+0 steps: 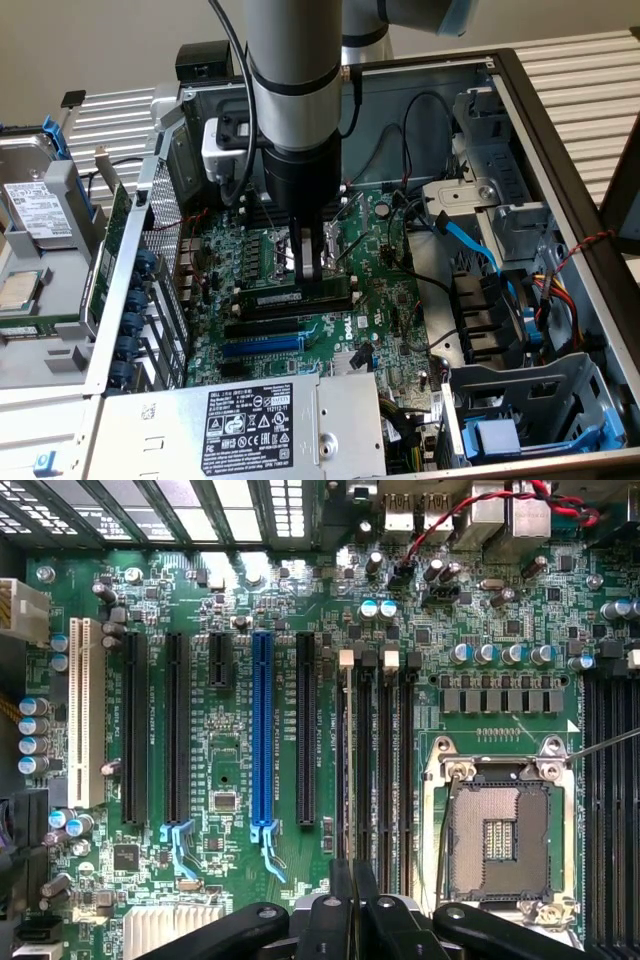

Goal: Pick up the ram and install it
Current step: 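Insert the ram into the slot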

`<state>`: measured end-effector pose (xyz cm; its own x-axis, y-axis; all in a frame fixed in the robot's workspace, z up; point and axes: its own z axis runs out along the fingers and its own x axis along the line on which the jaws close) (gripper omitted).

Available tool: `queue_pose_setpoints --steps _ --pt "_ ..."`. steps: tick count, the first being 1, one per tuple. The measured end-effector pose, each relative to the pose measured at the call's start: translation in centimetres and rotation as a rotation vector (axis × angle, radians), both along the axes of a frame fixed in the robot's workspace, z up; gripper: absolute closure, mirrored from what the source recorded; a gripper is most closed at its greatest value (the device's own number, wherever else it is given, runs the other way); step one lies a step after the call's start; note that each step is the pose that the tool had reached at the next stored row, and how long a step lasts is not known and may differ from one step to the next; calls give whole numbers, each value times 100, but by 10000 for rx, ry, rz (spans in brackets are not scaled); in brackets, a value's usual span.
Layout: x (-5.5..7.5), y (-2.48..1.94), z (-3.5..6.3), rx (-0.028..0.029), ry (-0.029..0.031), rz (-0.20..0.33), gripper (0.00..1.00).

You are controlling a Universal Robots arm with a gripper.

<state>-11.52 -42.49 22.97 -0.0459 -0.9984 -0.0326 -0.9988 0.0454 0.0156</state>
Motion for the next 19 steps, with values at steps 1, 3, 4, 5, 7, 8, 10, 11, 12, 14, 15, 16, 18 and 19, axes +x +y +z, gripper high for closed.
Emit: queue_pose_setpoints --steps 1,3,4,5,7,8,10,11,12,14,15,16,18,19 --pt "-2 0 -1 0 0 0 88" --pt "-2 0 -1 2 0 1 88" --pt "-2 0 -1 2 0 1 88" --pt "-3 0 -2 1 0 0 88" --pt "-4 1 -2 2 -1 -1 88" --pt "-4 0 -2 2 -1 -2 88" --pt "-4 0 -2 1 0 -5 88" --pt "-4 0 -2 2 -1 -5 88" --pt "-4 0 -2 2 0 -7 88" --pt "-5 -1 -2 2 0 -9 88" --pt "-5 -3 -2 2 -1 -10 88" --pt "-4 -4 -2 3 -1 -9 88" --pt "-4 -6 -2 3 -2 -10 88" --pt "-4 -7 -2 2 -1 -10 88"
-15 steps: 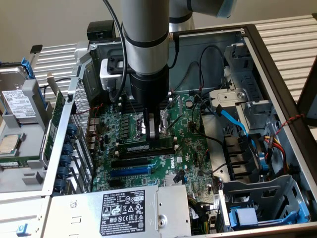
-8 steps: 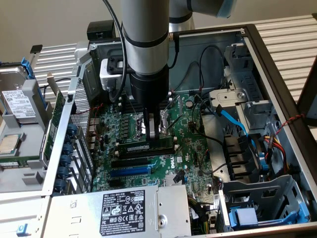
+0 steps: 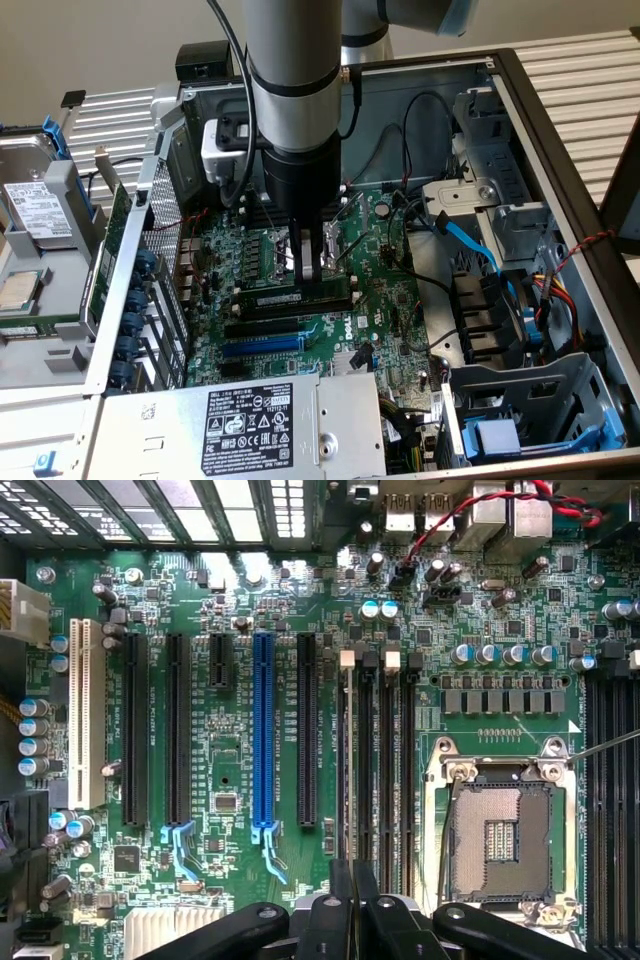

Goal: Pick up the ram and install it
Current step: 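Insert the ram into the slot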

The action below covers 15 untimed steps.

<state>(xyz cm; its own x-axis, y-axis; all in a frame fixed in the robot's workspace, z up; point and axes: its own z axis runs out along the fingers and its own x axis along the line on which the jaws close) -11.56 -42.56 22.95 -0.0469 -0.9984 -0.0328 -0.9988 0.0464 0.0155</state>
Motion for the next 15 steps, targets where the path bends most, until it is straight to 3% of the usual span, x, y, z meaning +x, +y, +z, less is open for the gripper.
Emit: queue_pose_setpoints --steps 8,15 --pt "0 -1 -2 9 0 0 88" --pt "0 -4 -15 60 -2 0 88"
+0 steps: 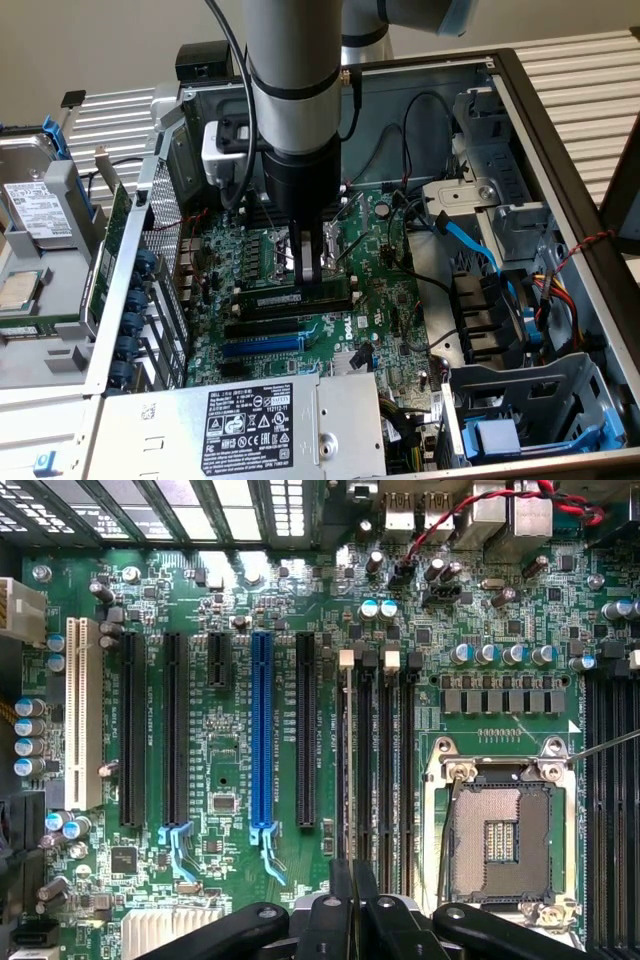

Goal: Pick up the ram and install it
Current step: 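Insert the ram into the slot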

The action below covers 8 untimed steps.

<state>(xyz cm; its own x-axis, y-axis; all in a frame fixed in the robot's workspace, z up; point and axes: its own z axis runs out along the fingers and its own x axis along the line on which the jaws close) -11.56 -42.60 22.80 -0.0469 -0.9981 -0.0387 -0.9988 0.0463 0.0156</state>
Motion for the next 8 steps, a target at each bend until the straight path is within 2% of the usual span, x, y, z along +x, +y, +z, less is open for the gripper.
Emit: queue_pose_setpoints --steps 8 --pt "0 0 -22 33 -4 -1 88"
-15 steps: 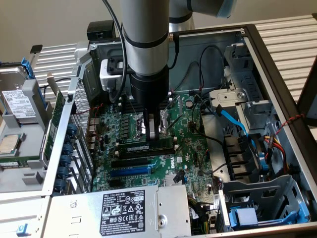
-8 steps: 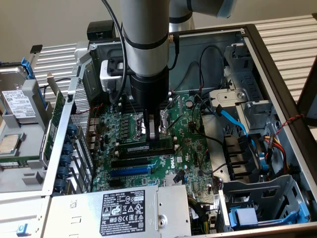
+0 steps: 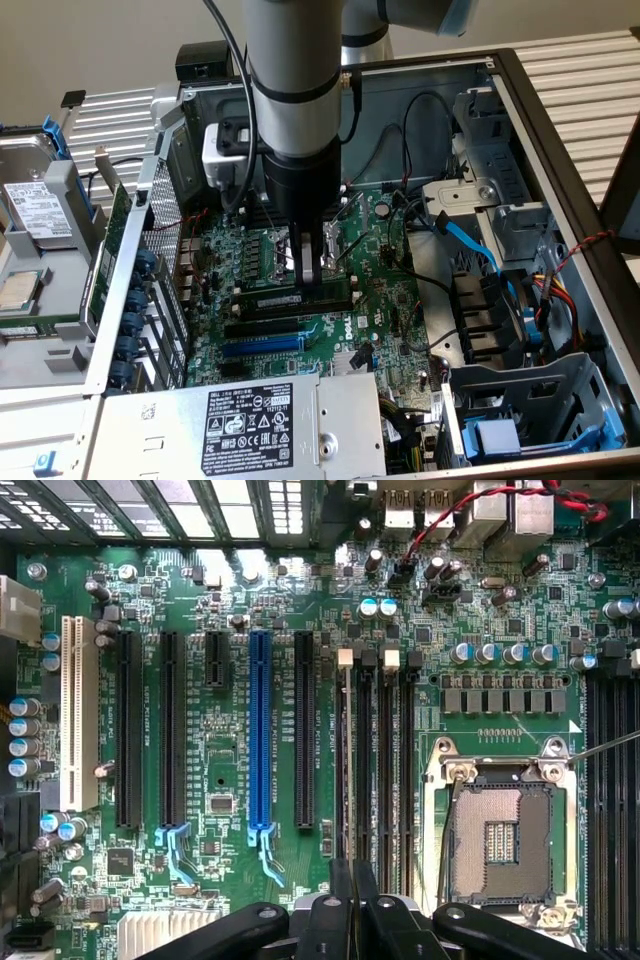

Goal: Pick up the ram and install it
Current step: 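Insert the ram into the slot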

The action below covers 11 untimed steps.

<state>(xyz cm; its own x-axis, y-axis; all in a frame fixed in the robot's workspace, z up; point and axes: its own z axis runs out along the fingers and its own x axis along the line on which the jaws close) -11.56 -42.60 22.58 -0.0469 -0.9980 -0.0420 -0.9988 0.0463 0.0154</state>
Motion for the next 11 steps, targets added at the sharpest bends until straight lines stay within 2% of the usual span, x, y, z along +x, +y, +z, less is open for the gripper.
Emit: queue_pose_setpoints --steps 11 --pt "0 -2 -3 10 -1 0 88"
